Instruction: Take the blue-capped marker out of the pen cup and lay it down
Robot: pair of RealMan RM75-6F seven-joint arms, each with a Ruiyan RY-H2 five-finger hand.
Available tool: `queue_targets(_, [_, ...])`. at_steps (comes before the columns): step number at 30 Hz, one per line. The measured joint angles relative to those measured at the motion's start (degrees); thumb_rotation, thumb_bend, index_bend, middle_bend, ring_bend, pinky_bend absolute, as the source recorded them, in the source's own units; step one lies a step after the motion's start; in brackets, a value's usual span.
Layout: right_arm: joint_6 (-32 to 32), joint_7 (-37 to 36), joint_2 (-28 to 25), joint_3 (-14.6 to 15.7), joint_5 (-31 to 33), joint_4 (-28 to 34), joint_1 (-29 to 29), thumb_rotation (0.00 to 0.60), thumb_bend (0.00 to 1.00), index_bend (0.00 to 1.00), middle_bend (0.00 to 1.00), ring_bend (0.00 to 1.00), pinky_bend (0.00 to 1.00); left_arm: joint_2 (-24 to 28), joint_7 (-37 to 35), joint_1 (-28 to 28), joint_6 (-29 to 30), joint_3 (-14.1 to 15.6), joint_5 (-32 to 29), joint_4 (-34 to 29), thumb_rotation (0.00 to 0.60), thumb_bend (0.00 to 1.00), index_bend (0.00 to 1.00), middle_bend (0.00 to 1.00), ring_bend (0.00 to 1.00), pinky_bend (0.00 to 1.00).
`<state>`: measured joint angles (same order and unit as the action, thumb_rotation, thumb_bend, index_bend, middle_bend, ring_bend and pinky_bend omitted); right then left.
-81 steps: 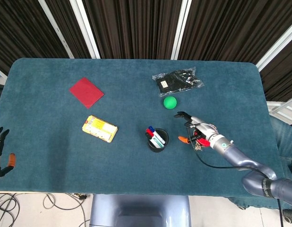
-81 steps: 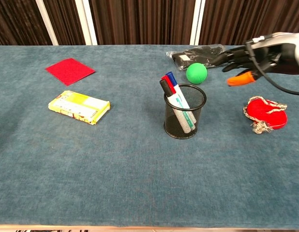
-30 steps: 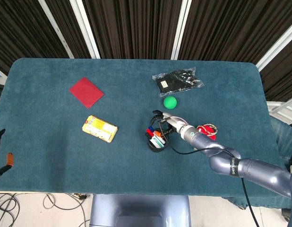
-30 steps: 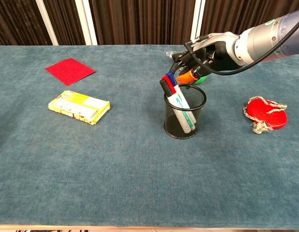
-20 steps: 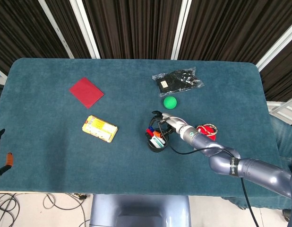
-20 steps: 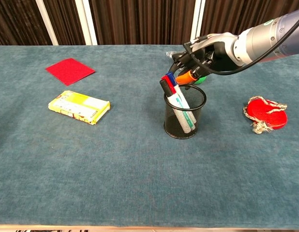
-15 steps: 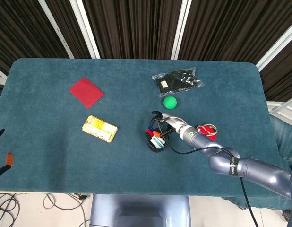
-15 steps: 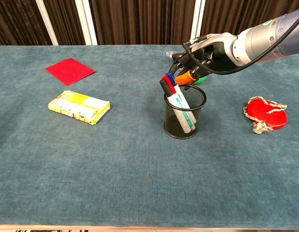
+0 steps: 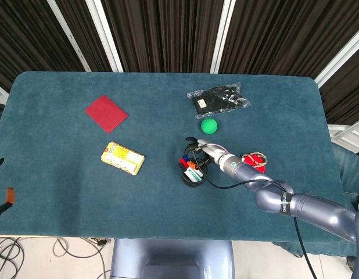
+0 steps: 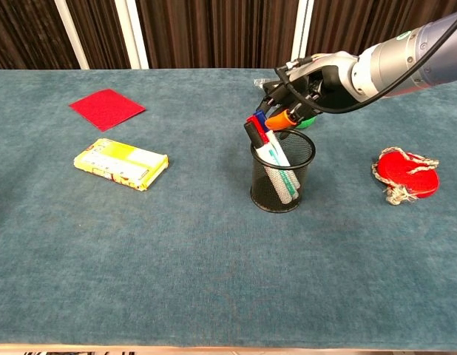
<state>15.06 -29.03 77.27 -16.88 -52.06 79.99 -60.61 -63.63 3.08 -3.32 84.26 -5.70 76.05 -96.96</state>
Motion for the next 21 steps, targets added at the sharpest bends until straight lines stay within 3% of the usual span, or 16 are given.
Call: queue_targets(21, [0.0, 1.0, -0.7, -0.4, 2.2, 0.6, -0.2, 0.6, 0.53, 0.57, 0.0, 0.0, 0.2, 0.2, -0.4, 0.0, -0.1, -0.2, -0.4, -0.2, 0.6, 0.51, 0.07, 0.0, 0.0, 0.0])
